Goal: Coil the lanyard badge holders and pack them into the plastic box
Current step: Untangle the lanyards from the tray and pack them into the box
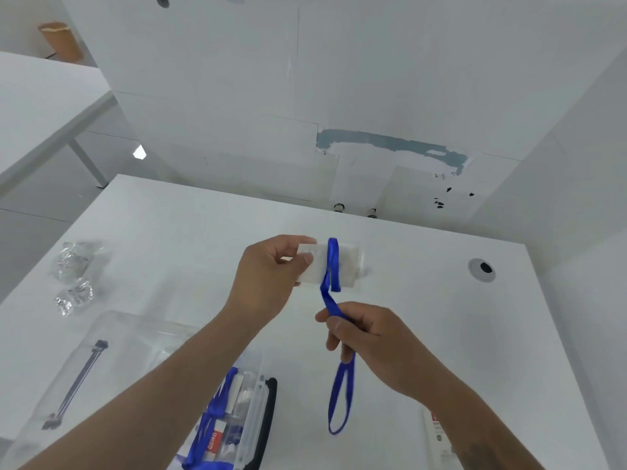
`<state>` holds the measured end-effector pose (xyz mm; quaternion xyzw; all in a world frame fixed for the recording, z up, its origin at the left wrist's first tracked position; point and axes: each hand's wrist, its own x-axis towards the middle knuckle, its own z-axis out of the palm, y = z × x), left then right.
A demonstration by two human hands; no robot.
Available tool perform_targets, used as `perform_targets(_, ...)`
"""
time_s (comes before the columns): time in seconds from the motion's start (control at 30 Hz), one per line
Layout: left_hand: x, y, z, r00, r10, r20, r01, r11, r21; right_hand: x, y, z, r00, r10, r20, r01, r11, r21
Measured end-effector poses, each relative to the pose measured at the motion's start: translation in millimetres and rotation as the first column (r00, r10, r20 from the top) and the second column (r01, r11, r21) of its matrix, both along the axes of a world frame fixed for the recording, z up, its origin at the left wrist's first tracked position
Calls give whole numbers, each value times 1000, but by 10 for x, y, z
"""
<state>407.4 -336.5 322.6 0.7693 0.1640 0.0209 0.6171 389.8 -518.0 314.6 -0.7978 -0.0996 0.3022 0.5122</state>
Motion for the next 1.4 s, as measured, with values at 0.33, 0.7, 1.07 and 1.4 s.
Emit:
perform_targets(0.33, -124, 67, -53, 868, -473, -150, 480, 877, 15, 91, -113, 35, 978, -168, 125, 170, 985, -8)
perform_targets(0.7, -123, -52, -84, 985, -174, 3, 174, 984, 31, -90, -75, -190, 985, -173, 7, 171, 976, 134)
perform_targets(1.07, -45, 38, 97, 993, -78, 88, 83, 995, -56, -282, -188, -623, 999, 35, -12, -38, 949, -314)
perform_targets(1.4, -48, 98, 181, 997, -10, 82, 24, 984, -177, -328, -225, -827, 947, 321, 7, -246, 738, -628)
